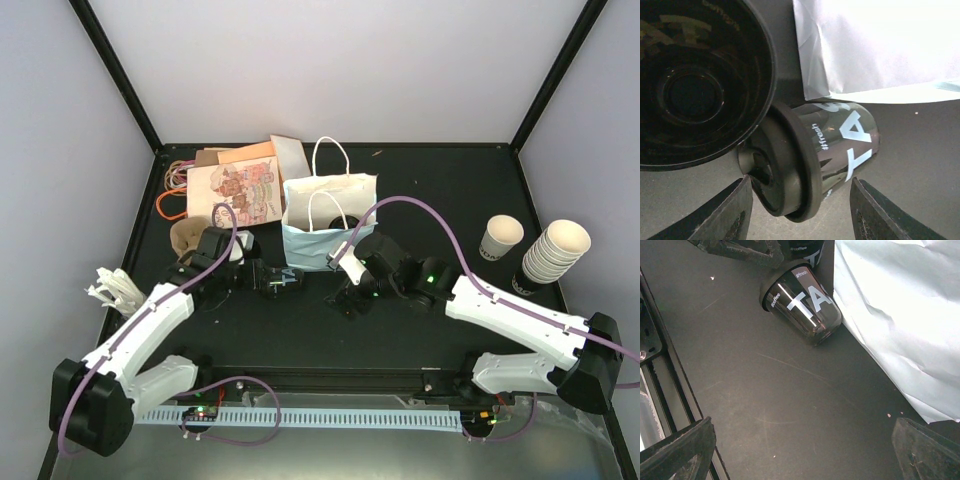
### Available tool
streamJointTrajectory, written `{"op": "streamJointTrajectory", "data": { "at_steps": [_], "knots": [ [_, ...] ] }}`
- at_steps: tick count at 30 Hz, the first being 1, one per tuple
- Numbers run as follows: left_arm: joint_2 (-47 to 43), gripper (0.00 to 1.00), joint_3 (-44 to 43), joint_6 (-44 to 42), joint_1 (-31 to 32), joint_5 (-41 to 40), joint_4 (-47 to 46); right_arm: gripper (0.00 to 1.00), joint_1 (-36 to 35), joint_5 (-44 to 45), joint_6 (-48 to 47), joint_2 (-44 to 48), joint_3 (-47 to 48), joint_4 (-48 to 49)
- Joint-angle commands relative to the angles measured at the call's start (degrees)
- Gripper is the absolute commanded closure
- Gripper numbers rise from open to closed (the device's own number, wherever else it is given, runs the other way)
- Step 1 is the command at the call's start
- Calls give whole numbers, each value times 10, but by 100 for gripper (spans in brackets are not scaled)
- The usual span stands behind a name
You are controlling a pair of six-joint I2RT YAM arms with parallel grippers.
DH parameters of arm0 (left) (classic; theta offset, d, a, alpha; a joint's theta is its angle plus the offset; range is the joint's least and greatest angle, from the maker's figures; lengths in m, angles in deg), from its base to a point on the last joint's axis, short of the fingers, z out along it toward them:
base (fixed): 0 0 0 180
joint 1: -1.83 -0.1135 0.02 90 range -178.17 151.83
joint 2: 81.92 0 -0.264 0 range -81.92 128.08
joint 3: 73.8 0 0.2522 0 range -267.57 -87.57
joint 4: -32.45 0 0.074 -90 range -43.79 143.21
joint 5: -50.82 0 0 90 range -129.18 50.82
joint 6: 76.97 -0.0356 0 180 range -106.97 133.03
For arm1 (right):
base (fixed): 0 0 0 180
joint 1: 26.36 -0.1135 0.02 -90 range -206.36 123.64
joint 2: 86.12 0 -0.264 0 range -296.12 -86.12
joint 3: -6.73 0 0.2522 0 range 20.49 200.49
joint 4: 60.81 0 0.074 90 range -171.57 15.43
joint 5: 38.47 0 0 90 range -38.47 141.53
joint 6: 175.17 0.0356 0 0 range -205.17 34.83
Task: Pack the takeout coffee
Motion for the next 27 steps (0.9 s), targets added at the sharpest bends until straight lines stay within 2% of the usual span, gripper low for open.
{"op": "streamJointTrajectory", "data": {
  "at_steps": [1,8,15,21,24,27],
  "knots": [
    [19,44,-18,9,2,-21,9,1,2,-7,3,14,-7,7],
    [50,48,4,11,2,25,-44,1,2,-10,3,16,-7,6],
    [72,54,6,5,1,33,-53,1,2,-11,3,17,-7,5],
    [81,50,5,9,1,23,-44,1,2,-11,3,18,-8,4],
    [78,54,6,9,1,21,-42,1,2,-11,3,17,-8,4],
    [76,63,6,7,1,27,-45,1,2,-11,2,14,-6,5]
  ]
}}
